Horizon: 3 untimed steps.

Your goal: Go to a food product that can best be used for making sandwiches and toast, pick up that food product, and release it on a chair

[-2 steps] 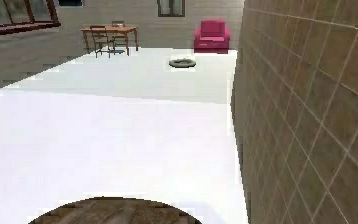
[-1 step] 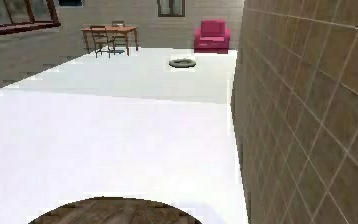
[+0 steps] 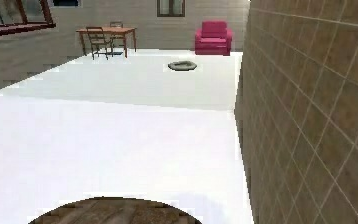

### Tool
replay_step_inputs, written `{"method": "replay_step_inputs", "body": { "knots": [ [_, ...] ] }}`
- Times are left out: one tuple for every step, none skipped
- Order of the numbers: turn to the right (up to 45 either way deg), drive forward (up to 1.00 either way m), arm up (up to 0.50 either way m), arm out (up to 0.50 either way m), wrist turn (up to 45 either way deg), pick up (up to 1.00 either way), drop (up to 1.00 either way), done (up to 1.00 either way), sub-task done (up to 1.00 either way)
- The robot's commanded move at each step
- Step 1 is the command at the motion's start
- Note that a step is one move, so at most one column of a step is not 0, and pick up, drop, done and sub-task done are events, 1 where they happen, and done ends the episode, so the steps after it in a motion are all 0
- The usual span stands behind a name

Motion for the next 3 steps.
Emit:
{"method": "replay_step_inputs", "body": {
  "knots": [
    [27.0, 0.00, 0.00, 0.00, 0.0, 0.00, 0.00, 0.00, 0.00],
    [-24.0, 0.00, 0.00, 0.00, 0.0, 0.00, 0.00, 0.00, 0.00],
    [21.0, 0.00, 0.00, 0.00, 0.0, 0.00, 0.00, 0.00, 0.00]
  ]
}}
